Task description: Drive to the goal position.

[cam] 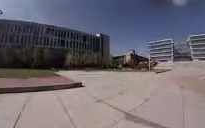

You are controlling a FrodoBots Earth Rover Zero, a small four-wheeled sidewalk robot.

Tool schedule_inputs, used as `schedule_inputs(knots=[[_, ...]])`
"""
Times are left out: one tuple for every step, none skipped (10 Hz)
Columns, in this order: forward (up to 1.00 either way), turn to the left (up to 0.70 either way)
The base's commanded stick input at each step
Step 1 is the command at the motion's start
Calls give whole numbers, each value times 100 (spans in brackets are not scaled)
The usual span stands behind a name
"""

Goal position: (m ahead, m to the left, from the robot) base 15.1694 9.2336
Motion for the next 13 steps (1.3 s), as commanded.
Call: schedule_inputs(knots=[[70,0],[70,0],[70,0],[70,0],[70,0],[70,0],[70,0],[70,0],[70,0],[70,0],[70,0],[70,0],[70,-4]])
